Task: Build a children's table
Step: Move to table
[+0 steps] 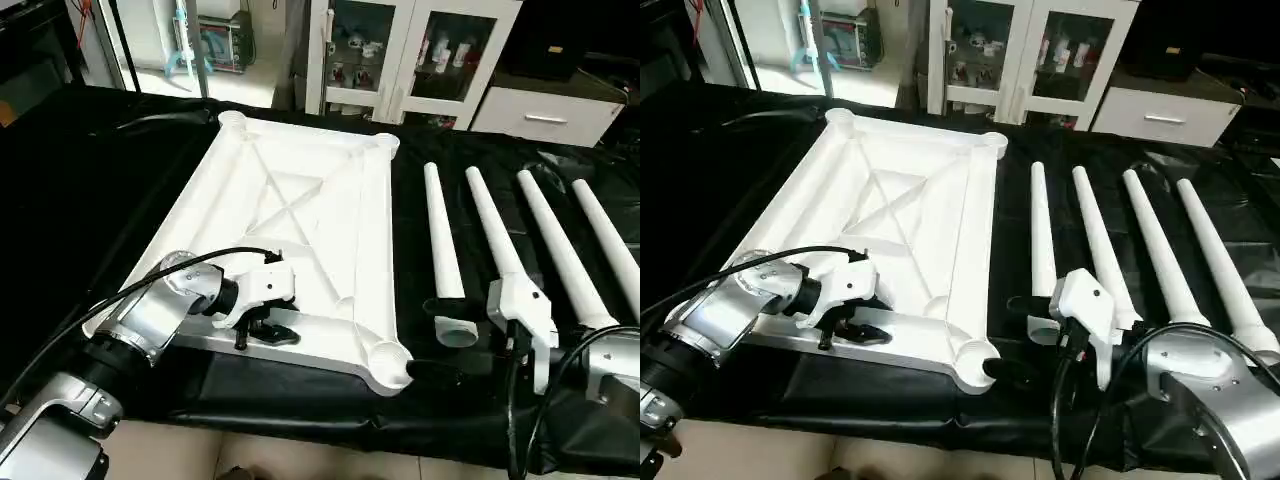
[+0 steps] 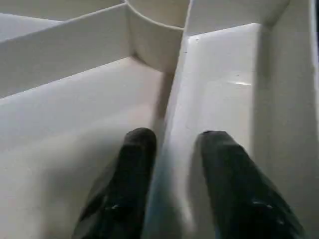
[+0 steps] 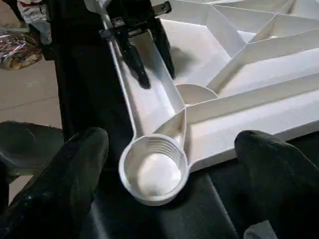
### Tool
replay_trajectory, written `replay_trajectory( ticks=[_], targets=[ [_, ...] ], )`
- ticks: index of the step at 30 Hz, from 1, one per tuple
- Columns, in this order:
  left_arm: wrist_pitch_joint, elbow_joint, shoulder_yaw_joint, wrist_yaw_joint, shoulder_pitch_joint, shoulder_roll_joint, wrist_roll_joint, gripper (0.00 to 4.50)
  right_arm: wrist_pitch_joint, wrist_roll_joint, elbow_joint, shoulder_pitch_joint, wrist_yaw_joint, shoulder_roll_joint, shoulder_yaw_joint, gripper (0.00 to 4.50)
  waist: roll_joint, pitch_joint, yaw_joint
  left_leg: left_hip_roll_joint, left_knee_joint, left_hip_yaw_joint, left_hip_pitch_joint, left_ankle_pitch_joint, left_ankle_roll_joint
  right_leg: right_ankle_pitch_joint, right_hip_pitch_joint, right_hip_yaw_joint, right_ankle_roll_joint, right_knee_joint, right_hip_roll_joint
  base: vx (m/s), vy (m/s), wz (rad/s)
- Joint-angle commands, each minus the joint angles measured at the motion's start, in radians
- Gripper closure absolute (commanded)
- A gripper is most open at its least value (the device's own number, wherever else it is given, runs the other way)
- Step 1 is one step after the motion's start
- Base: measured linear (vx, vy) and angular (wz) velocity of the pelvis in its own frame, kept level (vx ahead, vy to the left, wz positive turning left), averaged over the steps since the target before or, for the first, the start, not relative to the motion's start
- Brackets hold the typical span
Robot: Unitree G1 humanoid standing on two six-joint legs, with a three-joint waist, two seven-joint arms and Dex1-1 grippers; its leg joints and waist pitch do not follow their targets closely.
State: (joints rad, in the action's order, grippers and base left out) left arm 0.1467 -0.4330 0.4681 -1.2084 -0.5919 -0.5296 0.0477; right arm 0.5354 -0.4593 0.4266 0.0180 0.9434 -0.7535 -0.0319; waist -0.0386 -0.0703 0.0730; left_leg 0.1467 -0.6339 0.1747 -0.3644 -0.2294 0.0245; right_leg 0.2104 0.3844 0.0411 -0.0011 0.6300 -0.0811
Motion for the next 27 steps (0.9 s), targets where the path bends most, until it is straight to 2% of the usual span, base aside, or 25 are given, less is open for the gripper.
replay_trajectory(
  ticks=[1, 2, 3, 6, 11, 12, 15, 18, 19, 20, 24, 27],
  targets=[
    [0.012, -0.013, 0.013, 0.011, -0.009, -0.008, 0.038, 2.94, -0.014, 0.012, 0.014, -0.011, -0.008, 0.004, -0.006, 0.08, -0.002, 0.058, 0.004, 0.094, 0.104, -0.037, 0.015, -0.159, -0.012, 0.144, -0.035, -0.051, -0.251, -0.074, -0.094, 0.000, 0.000, 0.00],
    [0.016, -0.016, 0.012, 0.017, -0.009, -0.007, 0.041, 3.02, -0.016, 0.015, 0.012, -0.012, -0.009, 0.007, -0.008, 0.08, -0.005, 0.057, 0.003, 0.094, 0.104, -0.036, 0.017, -0.166, -0.010, 0.154, -0.033, -0.052, -0.246, -0.076, -0.093, 0.000, 0.000, 0.00],
    [0.024, -0.023, 0.008, 0.031, -0.011, -0.005, 0.049, 3.25, -0.019, 0.021, 0.008, -0.015, -0.010, 0.010, -0.012, 0.08, -0.004, 0.057, 0.004, 0.093, 0.104, -0.036, 0.017, -0.167, -0.009, 0.158, -0.033, -0.052, -0.246, -0.075, -0.093, 0.000, 0.000, 0.00],
    [0.038, -0.041, -0.001, 0.060, -0.016, -0.004, 0.063, 3.30, -0.015, 0.019, 0.012, -0.018, -0.016, 0.014, -0.012, 0.08, -0.002, 0.056, 0.008, 0.093, 0.105, -0.035, 0.018, -0.172, -0.005, 0.168, -0.030, -0.052, -0.240, -0.077, -0.092, 0.000, 0.000, 0.00],
    [0.066, -0.013, -0.007, 0.081, 0.000, -0.007, 0.070, 3.74, -0.016, 0.017, 0.011, -0.016, -0.029, 0.016, -0.004, 0.08, -0.003, 0.054, 0.013, 0.093, 0.109, -0.037, 0.018, -0.181, 0.000, 0.190, -0.031, -0.053, -0.226, -0.080, -0.092, 0.000, 0.000, 0.00],
    [0.077, -0.008, -0.010, 0.091, 0.004, -0.006, 0.072, 3.80, -0.017, 0.018, 0.010, -0.016, -0.032, 0.018, -0.002, 0.08, 0.000, 0.054, 0.014, 0.093, 0.109, -0.037, 0.017, -0.178, 0.001, 0.183, -0.031, -0.053, -0.228, -0.078, -0.093, 0.000, 0.000, 0.00],
    [0.102, -0.005, -0.019, 0.128, 0.010, -0.001, 0.081, 3.90, -0.021, 0.022, 0.006, -0.018, -0.040, 0.023, -0.001, 0.08, -0.002, 0.054, 0.012, 0.092, 0.109, -0.037, 0.016, -0.176, -0.001, 0.173, -0.032, -0.053, -0.230, -0.078, -0.093, 0.000, 0.000, 0.00],
    [0.162, -0.007, -0.039, 0.189, 0.012, 0.010, 0.094, 3.95, -0.022, 0.031, 0.003, -0.021, -0.047, 0.033, -0.003, 0.08, -0.004, 0.053, 0.011, 0.091, 0.109, -0.036, 0.016, -0.181, -0.001, 0.202, -0.033, -0.054, -0.225, -0.082, -0.094, 0.000, 0.000, 0.00],
    [0.165, -0.007, -0.040, 0.191, 0.012, 0.010, 0.095, 3.97, -0.022, 0.031, 0.003, -0.021, -0.047, 0.034, -0.003, 0.08, 0.001, 0.051, 0.012, 0.091, 0.110, -0.037, 0.016, -0.183, 0.000, 0.209, -0.032, -0.054, -0.224, -0.082, -0.094, 0.000, 0.000, 0.00],
    [0.190, -0.005, -0.048, 0.212, 0.013, 0.014, 0.102, 3.97, -0.023, 0.031, 0.003, -0.021, -0.051, 0.035, -0.004, 0.08, -0.003, 0.052, 0.011, 0.091, 0.110, -0.037, 0.015, -0.184, 0.000, 0.218, -0.034, -0.055, -0.219, -0.085, -0.093, 0.000, 0.000, 0.00],
    [0.271, 0.018, -0.067, 0.266, 0.020, 0.021, 0.112, 4.02, -0.025, 0.035, 0.002, -0.021, -0.060, 0.040, -0.007, 0.08, -0.003, 0.048, 0.006, 0.089, 0.112, -0.039, 0.013, -0.196, -0.001, 0.265, -0.033, -0.054, -0.207, -0.090, -0.092, 0.000, 0.000, 0.00],
    [0.297, 0.039, -0.065, 0.298, 0.029, 0.025, 0.124, 4.06, -0.028, 0.042, -0.001, -0.024, -0.067, 0.046, -0.008, 0.08, -0.001, 0.049, 0.001, 0.090, 0.112, -0.040, 0.015, -0.187, -0.007, 0.241, -0.031, -0.054, -0.212, -0.089, -0.089, 0.000, 0.000, 0.00]
  ],
)
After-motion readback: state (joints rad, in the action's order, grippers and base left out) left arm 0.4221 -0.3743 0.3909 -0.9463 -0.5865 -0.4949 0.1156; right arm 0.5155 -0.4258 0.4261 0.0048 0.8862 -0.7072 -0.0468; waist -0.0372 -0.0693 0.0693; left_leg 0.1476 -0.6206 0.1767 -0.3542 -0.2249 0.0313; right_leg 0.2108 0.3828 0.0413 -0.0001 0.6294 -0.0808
